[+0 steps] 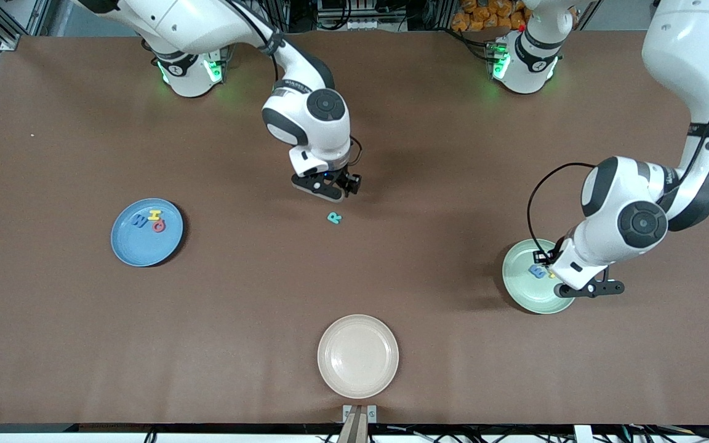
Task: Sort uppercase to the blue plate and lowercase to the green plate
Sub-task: 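Drop the g on the green plate while the right gripper grasps R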
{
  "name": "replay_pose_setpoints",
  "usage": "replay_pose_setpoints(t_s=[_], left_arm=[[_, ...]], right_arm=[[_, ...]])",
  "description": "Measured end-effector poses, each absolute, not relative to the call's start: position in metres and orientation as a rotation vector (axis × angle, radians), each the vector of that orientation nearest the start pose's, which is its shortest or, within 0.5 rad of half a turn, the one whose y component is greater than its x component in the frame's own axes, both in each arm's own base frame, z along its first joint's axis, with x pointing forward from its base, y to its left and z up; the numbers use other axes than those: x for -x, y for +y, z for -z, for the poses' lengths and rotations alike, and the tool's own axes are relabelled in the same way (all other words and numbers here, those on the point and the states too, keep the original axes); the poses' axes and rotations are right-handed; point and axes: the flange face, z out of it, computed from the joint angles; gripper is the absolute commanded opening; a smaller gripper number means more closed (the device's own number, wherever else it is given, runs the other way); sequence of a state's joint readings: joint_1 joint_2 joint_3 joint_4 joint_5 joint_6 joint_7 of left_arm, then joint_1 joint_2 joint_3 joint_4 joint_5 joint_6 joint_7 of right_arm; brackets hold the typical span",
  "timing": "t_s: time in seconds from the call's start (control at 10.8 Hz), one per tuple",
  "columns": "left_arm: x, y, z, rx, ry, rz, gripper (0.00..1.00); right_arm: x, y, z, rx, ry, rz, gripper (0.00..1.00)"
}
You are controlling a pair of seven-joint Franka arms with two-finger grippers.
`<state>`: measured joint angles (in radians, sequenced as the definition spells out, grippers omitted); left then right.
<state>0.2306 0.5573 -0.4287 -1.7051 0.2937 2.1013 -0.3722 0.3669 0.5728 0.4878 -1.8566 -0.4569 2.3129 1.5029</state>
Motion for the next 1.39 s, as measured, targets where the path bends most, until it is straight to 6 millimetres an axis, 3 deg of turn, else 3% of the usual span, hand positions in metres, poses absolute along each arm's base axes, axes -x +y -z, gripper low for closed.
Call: replay_pose_setpoints(t_s=[0.09, 0.19, 0.28, 0.37, 0.56, 0.74, 0.93, 1.11, 1.21, 1.39], left_arm=[[-0.653, -0.09, -0.265, 3.097, -0.088, -0.182, 0.04], [-0.651, -0.09, -0.248, 3.101, -0.094, -0.221, 0.32], [-0.651, -0.083, -0.236, 3.103, -0.109, -0.249, 0.87], [-0.652, -0.073, -0.23, 3.106, -0.132, -0.263, 1.0], [-0.658, -0.063, -0.234, 3.111, -0.156, -0.243, 1.0], [-0.669, -0.064, -0.262, 3.118, -0.16, -0.161, 1.0], [-0.674, -0.066, -0.32, 3.106, -0.156, -0.034, 1.0], [-0.665, -0.073, -0.398, 3.065, -0.142, 0.079, 1.0], [-0.658, -0.078, -0.429, 3.048, -0.136, 0.128, 1.0], [-0.643, -0.086, -0.476, 3.019, -0.124, 0.195, 1.0]], right_arm=[[-0.448, 0.453, -0.224, 3.144, 0.635, 0.102, 0.77], [-0.453, 0.448, -0.212, 3.147, 0.642, 0.099, 0.77], [-0.455, 0.45, -0.204, 3.128, 0.639, 0.096, 0.77], [-0.46, 0.45, -0.199, 3.103, 0.642, 0.103, 0.77], [-0.472, 0.449, -0.198, 3.073, 0.662, 0.12, 0.76], [-0.481, 0.452, -0.199, 3.056, 0.673, 0.125, 0.76], [-0.485, 0.457, -0.192, 3.05, 0.678, 0.118, 0.71], [-0.485, 0.46, -0.187, 3.052, 0.676, 0.111, 0.61], [-0.485, 0.46, -0.187, 3.052, 0.675, 0.111, 0.6], [-0.485, 0.46, -0.186, 3.053, 0.675, 0.113, 0.56]])
